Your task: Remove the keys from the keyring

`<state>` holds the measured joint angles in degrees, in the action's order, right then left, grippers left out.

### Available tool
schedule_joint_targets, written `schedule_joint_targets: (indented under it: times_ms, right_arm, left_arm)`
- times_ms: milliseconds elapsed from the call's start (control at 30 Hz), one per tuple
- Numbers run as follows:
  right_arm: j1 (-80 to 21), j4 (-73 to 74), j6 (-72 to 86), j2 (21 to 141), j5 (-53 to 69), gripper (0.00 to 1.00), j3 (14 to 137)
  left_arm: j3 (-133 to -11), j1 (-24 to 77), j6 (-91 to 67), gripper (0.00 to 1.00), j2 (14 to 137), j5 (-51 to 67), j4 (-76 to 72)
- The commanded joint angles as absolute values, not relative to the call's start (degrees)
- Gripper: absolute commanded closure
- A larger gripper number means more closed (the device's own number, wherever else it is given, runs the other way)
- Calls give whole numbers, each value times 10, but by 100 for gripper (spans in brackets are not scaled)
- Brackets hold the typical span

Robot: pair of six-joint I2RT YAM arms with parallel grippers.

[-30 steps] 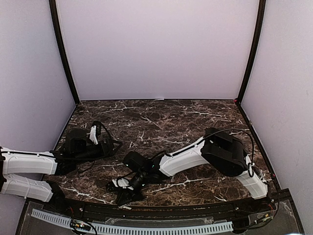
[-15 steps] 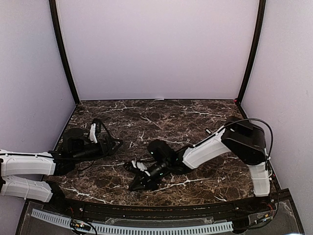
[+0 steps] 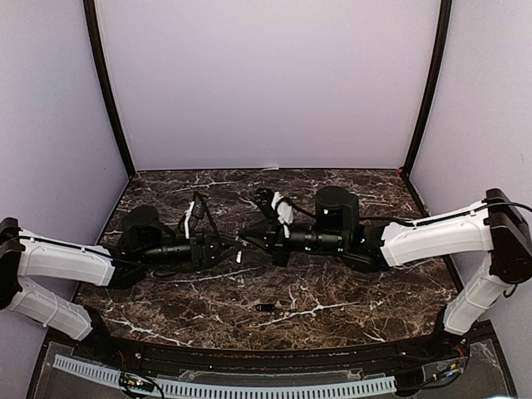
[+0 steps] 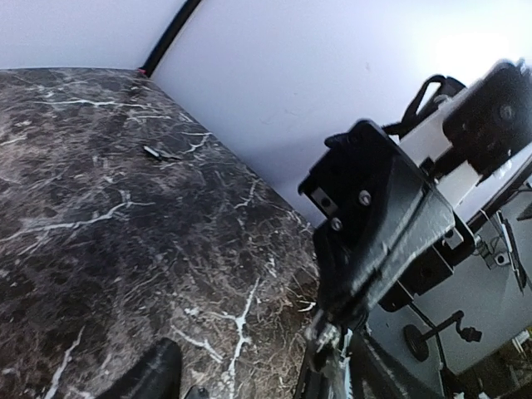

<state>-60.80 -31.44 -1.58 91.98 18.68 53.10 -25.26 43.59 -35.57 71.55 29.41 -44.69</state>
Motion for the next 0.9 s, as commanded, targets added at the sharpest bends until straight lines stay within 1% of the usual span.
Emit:
schedule_joint_targets:
  times_ms: [0,67,133,200,267,367,400,433,533,600,733,867]
  right_arm:
    - [-607,-311,-25,886,52,100,530]
    - [-607,-308,-29,881,43,100,534]
    - [-607,-301,-34,878,39,100,538]
    - [-607,-298,-38,873,36,100,537]
    - [-607,-299,-39,868,36,100,534]
    - [-608,-297,-39,865,46,100,532]
    - [-607,-298,-38,863,51,100,530]
    - [-607,-302,-35,862,56,100,527]
    - [-607,-311,-29,861,73,100,526]
    - [-607,-311,-27,862,79,100,527]
    - [-607,-323,-25,855,97,100,522]
    - [-607,-329,-25,848,119,100,518]
  left_arm:
    - [-307,460,-397,25,777,346,-514]
    - [-305,461,-419,25,799,356,-565]
    - [-303,461,-435,28,811,358,-607]
    - [-305,461,-438,31,816,358,-613]
    - [-300,461,-438,31,810,355,-623]
    - [-284,461,-438,28,793,330,-636]
    - [-282,461,-437,29,788,324,-634]
    - [-283,461,-435,33,786,321,-628]
    - [-289,461,-439,50,787,321,-620]
    - [-289,461,-446,57,791,325,-632]
    - [-295,461,-454,59,803,327,-636]
    - [-297,461,-464,56,816,330,-661]
